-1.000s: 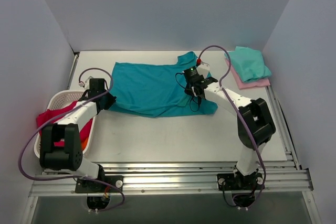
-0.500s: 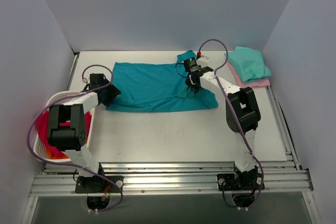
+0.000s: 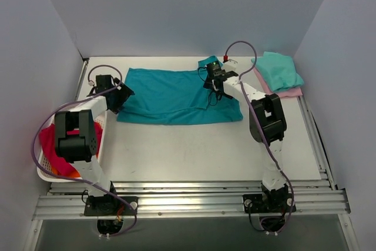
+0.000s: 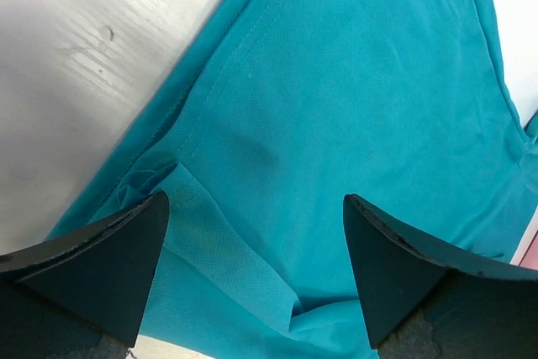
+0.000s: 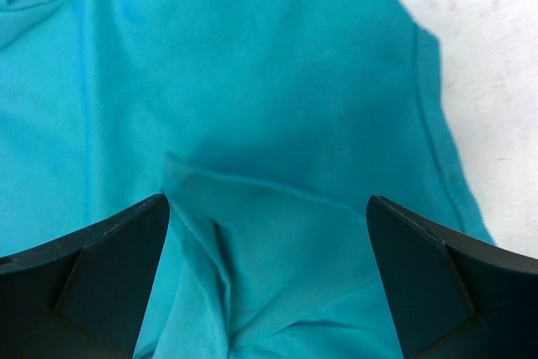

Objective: Fold and stack the t-shirts
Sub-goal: Fold the flattened tshirt in 1/3 of the way

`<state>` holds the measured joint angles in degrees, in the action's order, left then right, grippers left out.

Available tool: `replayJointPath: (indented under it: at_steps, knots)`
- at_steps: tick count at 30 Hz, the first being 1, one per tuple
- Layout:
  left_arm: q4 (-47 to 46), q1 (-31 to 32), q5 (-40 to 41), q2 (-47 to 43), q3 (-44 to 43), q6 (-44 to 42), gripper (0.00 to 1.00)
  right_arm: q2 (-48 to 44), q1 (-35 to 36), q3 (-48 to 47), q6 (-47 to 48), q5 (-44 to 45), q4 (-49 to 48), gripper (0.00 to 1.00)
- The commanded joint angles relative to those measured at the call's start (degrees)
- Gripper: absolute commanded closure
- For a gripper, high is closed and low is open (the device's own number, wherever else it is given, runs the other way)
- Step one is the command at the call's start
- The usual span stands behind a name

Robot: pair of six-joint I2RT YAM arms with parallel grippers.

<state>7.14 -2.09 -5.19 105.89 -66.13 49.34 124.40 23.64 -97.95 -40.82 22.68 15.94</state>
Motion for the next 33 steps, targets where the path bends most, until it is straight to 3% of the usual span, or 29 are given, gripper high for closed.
replayJointPath:
  at_steps: [1,11,17,26,33]
  knots:
    - [3.14,-1.34,3.60,-0.15,-4.44,0.23,0.06,-4.94,0.00,0.56,-0.49,4.30,1.64,0.00]
    - [11.05,-4.50,3.18,9.33,-21.49,-0.29,0.08,-15.84,0.62,8.65,-1.63,2.11,-1.70,0.00]
    - [5.18,-4.42,3.87,5.12,-15.45,-0.39,0.09,-19.72,4.39,16.55,-3.56,-2.72,-8.29,0.09]
    - [3.94,-4.42,3.35,3.71,-13.33,-1.18,0.10,-12.09,10.81,16.21,-6.38,-5.54,-10.85,0.18]
    - [3.76,-4.50,2.73,4.42,-13.06,-1.35,0.10,-9.00,11.26,15.42,-6.64,-5.54,-10.93,0.22]
